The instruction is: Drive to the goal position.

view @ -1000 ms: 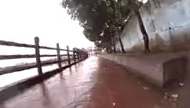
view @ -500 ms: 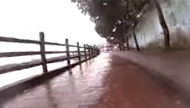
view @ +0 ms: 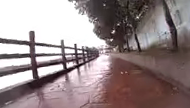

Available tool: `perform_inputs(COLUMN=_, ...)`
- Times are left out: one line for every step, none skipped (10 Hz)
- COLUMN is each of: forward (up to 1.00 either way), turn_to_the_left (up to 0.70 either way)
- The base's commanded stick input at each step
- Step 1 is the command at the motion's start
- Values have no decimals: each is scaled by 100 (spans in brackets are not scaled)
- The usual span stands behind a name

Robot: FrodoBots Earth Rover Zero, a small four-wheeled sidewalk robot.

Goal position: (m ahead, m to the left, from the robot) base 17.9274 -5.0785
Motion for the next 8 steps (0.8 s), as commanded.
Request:
perform_inputs(forward=100, turn_to_the_left=-1)
perform_inputs(forward=100, turn_to_the_left=-1)
perform_inputs(forward=100, turn_to_the_left=-1)
perform_inputs(forward=100, turn_to_the_left=-1)
perform_inputs(forward=100, turn_to_the_left=-1)
perform_inputs(forward=100, turn_to_the_left=-1)
perform_inputs(forward=100, turn_to_the_left=-1)
perform_inputs(forward=100, turn_to_the_left=-1)
